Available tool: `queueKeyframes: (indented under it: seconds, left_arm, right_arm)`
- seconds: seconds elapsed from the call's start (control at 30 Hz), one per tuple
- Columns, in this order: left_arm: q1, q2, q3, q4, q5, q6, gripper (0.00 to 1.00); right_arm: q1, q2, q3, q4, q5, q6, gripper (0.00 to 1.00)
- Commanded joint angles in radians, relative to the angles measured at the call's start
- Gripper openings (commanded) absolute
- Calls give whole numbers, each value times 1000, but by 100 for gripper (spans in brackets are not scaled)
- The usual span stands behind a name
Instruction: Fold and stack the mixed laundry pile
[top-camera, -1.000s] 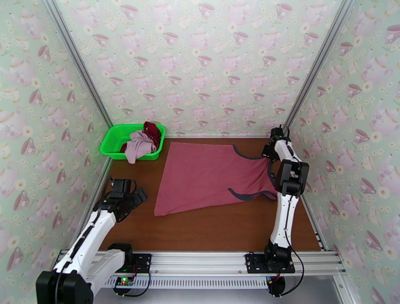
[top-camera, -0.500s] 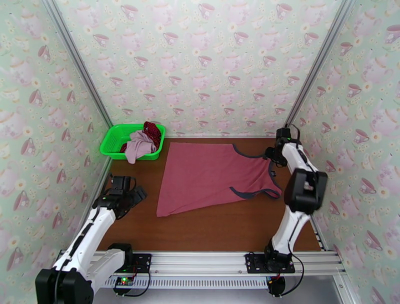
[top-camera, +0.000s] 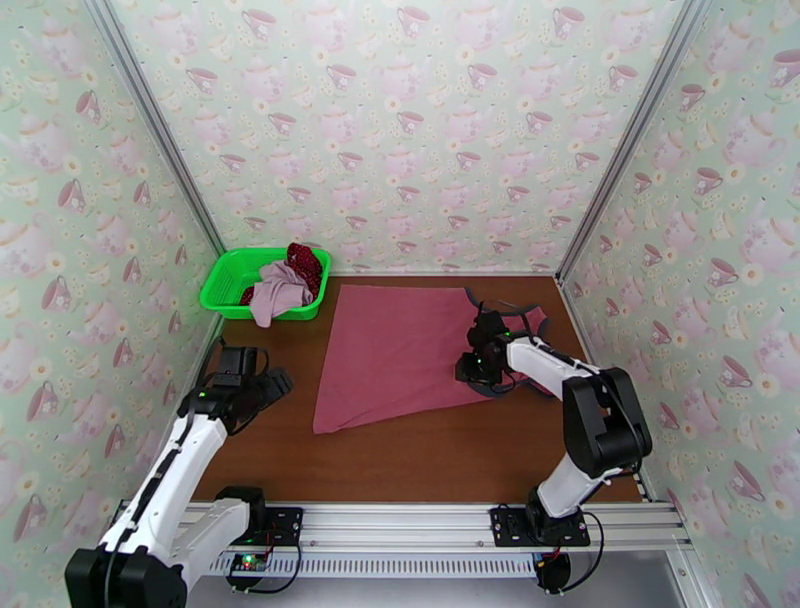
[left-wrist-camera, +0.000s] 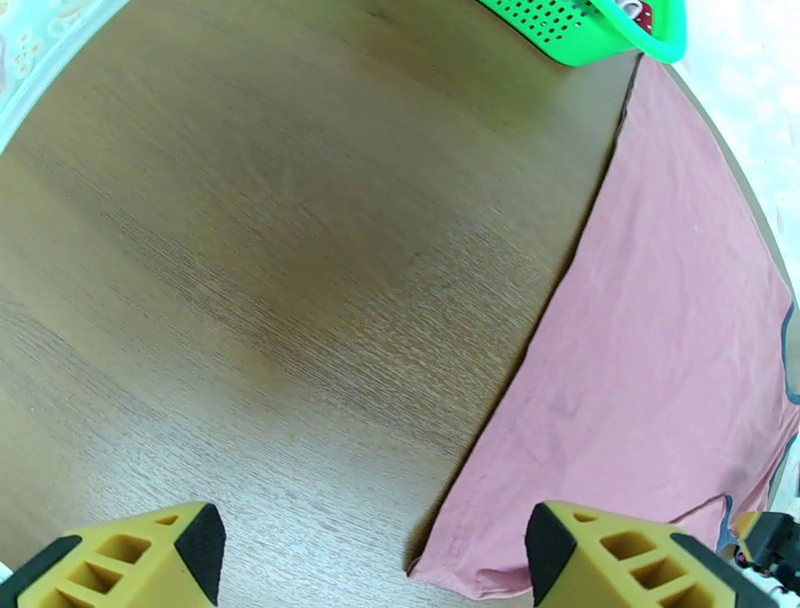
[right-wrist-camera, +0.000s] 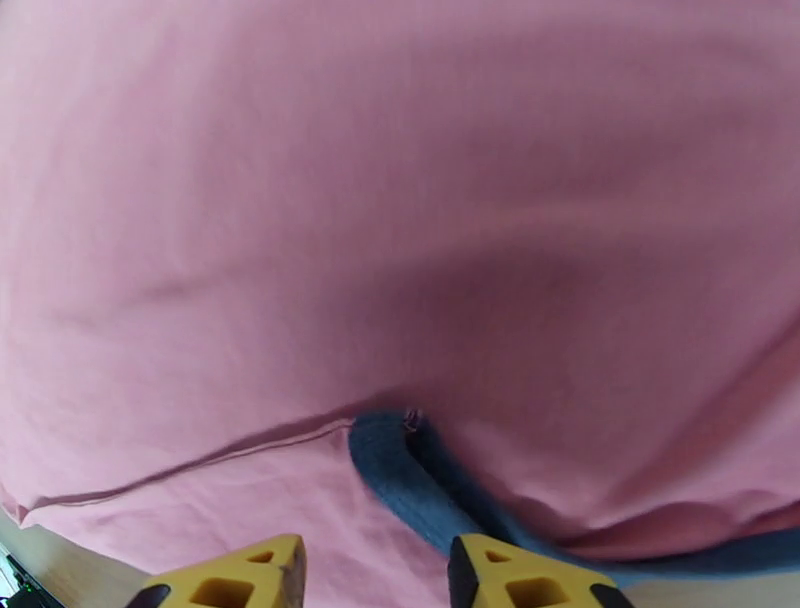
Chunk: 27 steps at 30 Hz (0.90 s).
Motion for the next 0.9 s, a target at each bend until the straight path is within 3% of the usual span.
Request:
queueKeyframes:
  seconds: [0.0, 0.43, 0.87]
  left_arm:
    - [5, -21, 18, -26, 25, 20, 84]
    - [4, -28, 9, -30, 37, 14, 81]
    - [-2, -12, -23, -6, 63, 0, 79]
  right_arm:
    - [18, 16, -13, 81, -27, 33, 42]
    - [27, 7, 38, 46, 103, 0, 39]
    - [27, 117, 59, 79, 68, -14, 29]
